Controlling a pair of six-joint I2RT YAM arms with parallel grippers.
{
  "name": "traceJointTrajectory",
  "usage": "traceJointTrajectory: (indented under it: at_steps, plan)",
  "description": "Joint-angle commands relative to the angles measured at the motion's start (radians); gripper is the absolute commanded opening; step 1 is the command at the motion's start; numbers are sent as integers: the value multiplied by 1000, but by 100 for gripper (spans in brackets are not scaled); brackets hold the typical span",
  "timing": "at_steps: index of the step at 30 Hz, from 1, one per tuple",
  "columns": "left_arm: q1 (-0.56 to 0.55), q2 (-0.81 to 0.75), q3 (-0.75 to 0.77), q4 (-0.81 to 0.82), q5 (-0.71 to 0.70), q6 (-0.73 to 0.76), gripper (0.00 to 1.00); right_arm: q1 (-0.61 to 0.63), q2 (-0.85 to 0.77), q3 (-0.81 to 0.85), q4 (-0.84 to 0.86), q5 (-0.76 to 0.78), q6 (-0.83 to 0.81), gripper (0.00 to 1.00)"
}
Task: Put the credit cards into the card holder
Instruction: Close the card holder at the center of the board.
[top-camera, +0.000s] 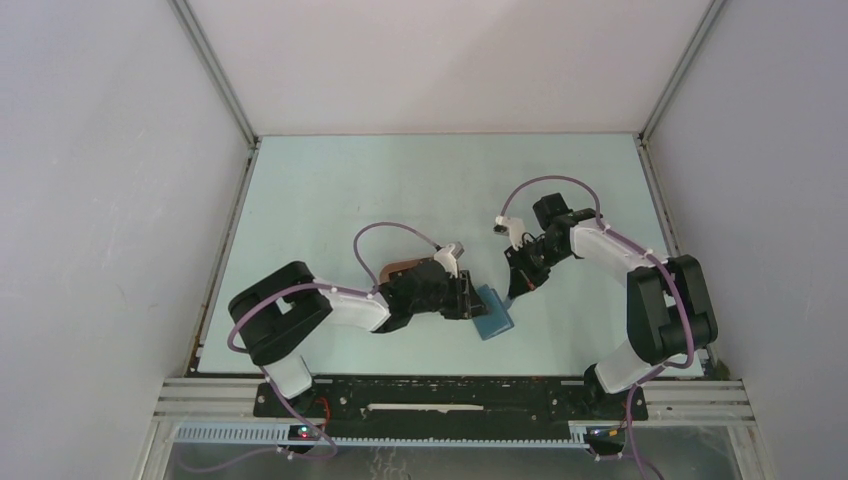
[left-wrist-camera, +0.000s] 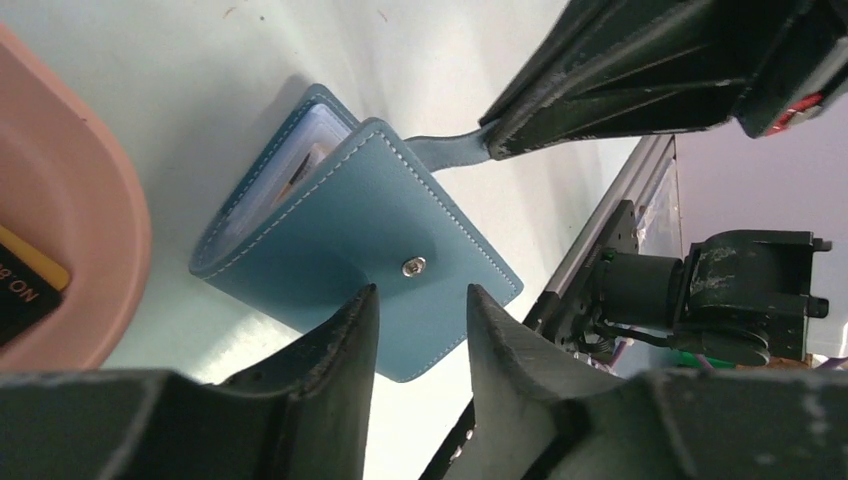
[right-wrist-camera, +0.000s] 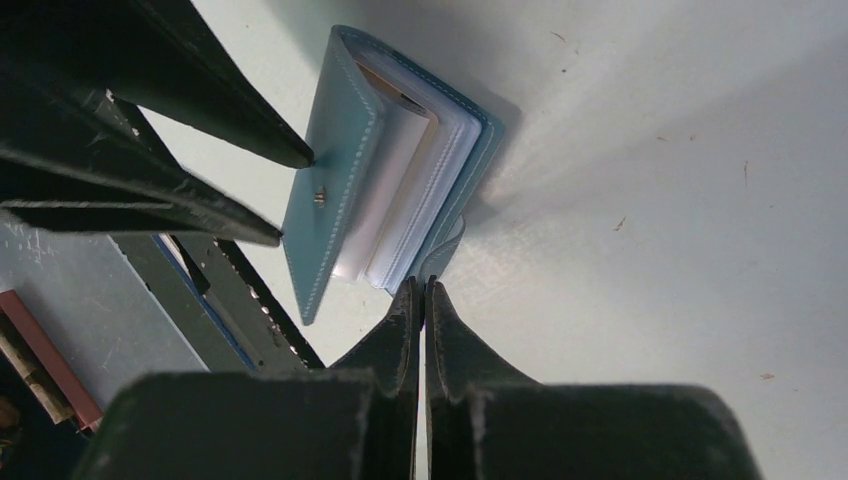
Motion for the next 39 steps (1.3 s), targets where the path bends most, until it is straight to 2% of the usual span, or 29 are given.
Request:
traceJointTrajectory:
  at_steps: [1,8,13,21,24,30,33,39]
  plan:
    - [15,31,12,8,-2,22,40,0,-50,41,19,-57,-26,0]
    - [17,76,47,-46,-19,19,28,28,-33,41,35,-43,-15,0]
    - [17,112,81,-114,-43,14,23,53,-22,41,52,-35,-2,0]
    - [17,122,76,-126,-60,-6,19,123,46,45,35,-28,-11,1]
    - [17,121,76,-127,-57,-10,18,141,71,57,12,-21,-20,6]
    - [17,116,72,-124,-59,-15,18,146,67,64,4,-23,-10,28]
    - [17,118,70,-120,-60,-19,17,146,54,64,2,-26,-9,35]
    - [17,116,66,-115,-61,-25,17,140,35,64,-3,-23,-10,39]
